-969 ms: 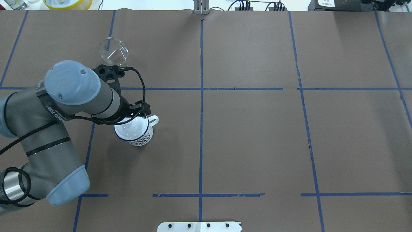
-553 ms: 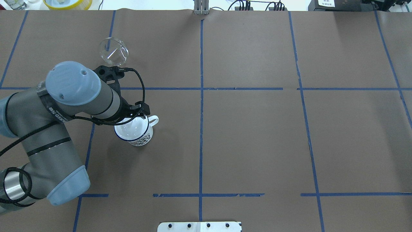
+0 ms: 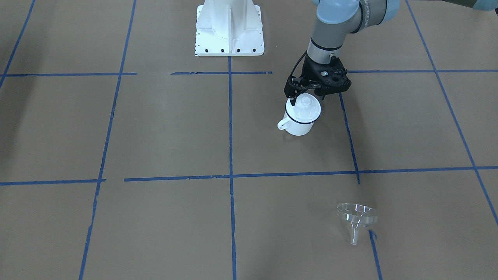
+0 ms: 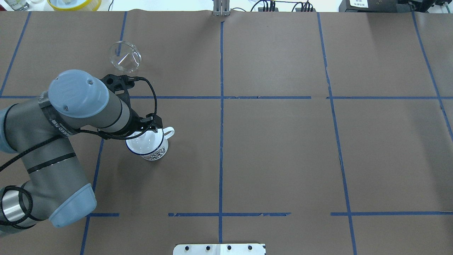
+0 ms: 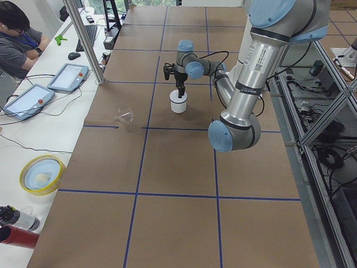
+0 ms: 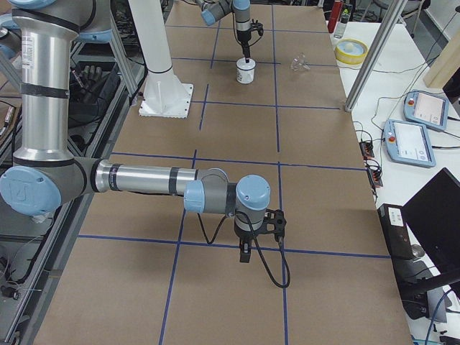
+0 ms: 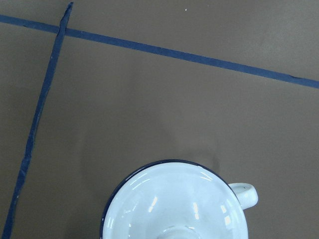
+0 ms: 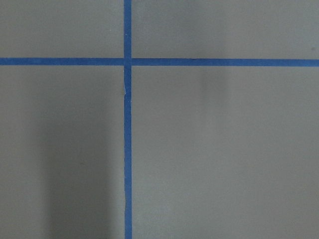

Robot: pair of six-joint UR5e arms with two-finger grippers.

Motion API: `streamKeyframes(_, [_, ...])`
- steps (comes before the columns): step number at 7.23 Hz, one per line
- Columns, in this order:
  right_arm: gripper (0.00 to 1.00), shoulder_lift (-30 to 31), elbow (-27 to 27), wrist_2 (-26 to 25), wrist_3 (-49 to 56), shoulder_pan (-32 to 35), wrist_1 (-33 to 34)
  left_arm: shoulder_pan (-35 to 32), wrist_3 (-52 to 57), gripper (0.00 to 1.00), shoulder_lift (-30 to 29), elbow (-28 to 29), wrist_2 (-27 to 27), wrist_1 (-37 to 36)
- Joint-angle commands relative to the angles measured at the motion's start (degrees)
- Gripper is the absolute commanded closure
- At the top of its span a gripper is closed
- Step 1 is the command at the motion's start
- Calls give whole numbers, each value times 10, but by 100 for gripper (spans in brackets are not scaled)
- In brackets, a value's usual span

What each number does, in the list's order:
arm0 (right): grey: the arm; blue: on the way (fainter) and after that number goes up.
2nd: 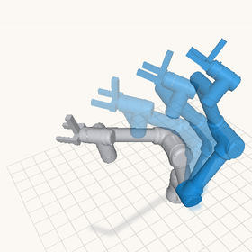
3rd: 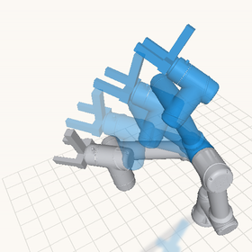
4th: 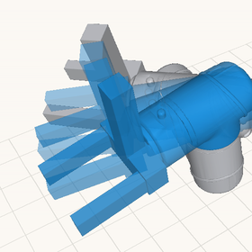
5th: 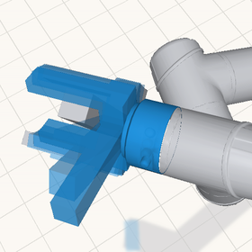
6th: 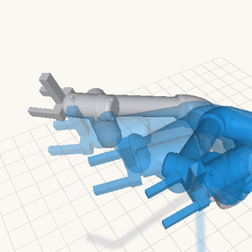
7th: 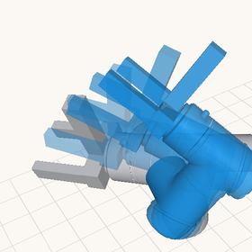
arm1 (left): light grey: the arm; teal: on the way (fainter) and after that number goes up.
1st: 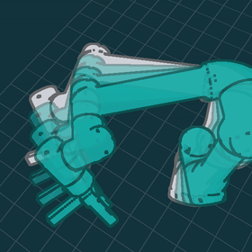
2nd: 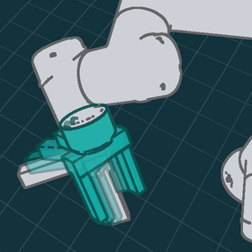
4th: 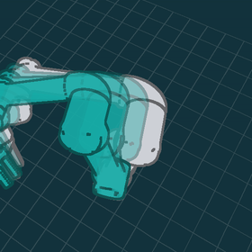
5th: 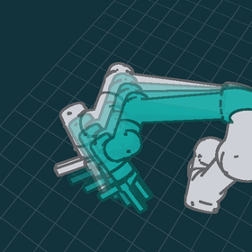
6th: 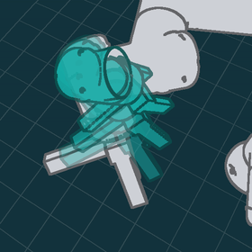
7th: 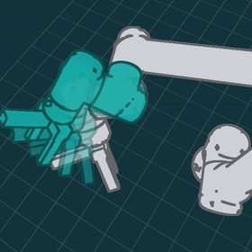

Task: Place funnel on cup
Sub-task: 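Close the left gripper on the white lid knob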

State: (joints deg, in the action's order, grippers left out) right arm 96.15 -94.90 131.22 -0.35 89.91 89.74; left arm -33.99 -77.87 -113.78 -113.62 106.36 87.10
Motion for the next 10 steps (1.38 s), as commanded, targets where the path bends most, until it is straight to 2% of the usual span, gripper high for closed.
streamKeyframes(1, [0, 0, 1, 0, 0, 0, 0, 2, -1, 16, 0, 0, 2, 0])
streamKeyframes(2, [0, 0, 0, 0, 0, 0, 0, 5, -2, 64, 0, 0, 4, -1])
streamKeyframes(3, [0, 0, 0, 0, 0, 0, 0, 5, -2, 99, 0, -5, 4, -3])
streamKeyframes(8, [0, 0, 0, 0, 0, 0, 0, -5, 2, 100, 2, -53, 4, -25])
streamKeyframes(10, [0, 0, 0, 0, 0, 0, 0, -10, 56, 100, 36, -167, 6, -105])
